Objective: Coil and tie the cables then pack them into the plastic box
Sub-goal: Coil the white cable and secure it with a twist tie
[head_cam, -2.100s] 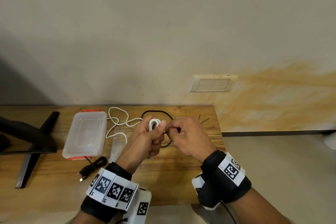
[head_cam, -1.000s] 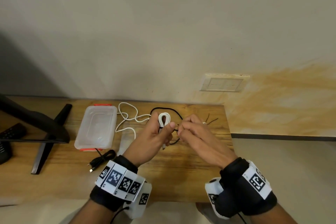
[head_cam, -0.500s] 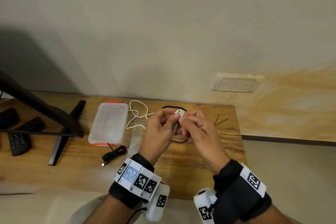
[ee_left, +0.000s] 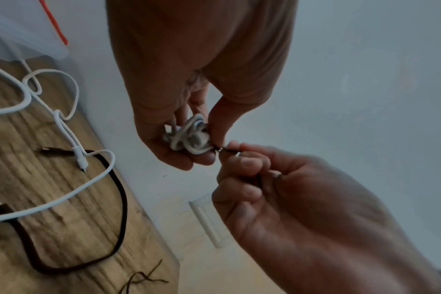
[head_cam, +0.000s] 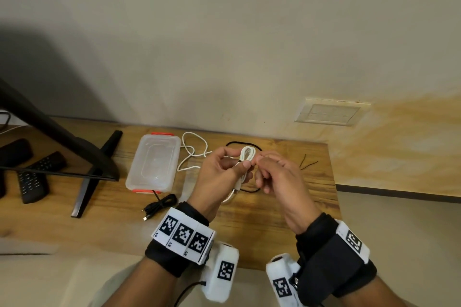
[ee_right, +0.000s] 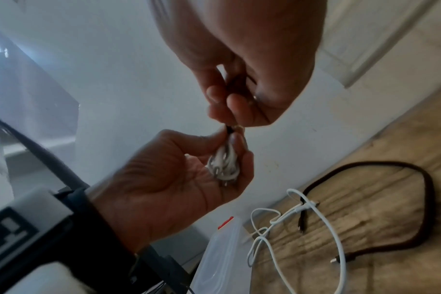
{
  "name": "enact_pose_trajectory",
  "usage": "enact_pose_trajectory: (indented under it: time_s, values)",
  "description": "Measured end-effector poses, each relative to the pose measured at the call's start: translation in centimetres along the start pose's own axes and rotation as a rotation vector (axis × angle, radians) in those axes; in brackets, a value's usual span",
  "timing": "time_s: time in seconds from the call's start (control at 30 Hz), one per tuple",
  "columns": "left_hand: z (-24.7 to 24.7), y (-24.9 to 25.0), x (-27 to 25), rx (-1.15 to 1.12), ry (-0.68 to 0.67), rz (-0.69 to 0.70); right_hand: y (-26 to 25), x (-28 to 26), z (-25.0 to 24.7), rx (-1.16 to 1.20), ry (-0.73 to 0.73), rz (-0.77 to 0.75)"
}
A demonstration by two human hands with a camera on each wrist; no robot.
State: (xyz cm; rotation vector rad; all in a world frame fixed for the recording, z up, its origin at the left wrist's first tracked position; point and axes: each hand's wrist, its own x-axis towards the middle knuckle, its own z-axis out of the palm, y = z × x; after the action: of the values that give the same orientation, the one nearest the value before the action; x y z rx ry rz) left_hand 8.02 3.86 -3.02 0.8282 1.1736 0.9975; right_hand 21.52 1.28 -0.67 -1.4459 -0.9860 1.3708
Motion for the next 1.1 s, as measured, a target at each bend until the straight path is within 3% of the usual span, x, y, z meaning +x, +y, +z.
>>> enact_pose_trajectory:
  time_s: [0.13, 0.3, 0.47, 0.57, 0.63, 0.77, 0.9, 0.97, 1.1]
  values:
    - [0.2, -0.9, 0.4, 0.218, 0.065, 0.062, 0.1, 0.4, 0.5, -0.173, -0.027, 0.046]
    - [0.6, -1.4, 0.1, 0.51, 0.141, 0.168, 0.6, 0.3, 1.3, -0.35, -0.051, -0.027]
    - [0.1, -1.1, 0.1, 0.546, 0.216, 0.273, 0.7, 0.3, 1.3, -0.355, -0.122, -0.077]
    - [-2.0, -1.3, 0.2, 0.475, 0.199, 0.225, 1.1, 0.5, 0.8, -0.4, -0.204, -0.063]
    - [-4.2, -1.7, 0.0, 0.561, 0.206, 0.2, 1.4, 0.8, 0.2, -0.432, -0.221, -0.022]
    - [-8.8, -1.6, -0.7, 0.871, 0.104, 0.173, 1.8, 1.5, -1.1, -0.633, -0.15, 0.006]
    - [-12.5, -2.5, -0.9, 1.375, -0.028, 0.154, 3.1, 2.7, -1.2, -0.805, -0.117, 0.029]
    - [-13.3, -3.0, -1.1, 1.471, -0.051, 0.118, 3.7, 3.6, -0.5, -0.844, -0.132, 0.045]
    - [-12.9, -3.8, -0.6, 1.707, -0.183, 0.191, 4.7, 5.5, 1.0, -0.926, -0.136, 0.037]
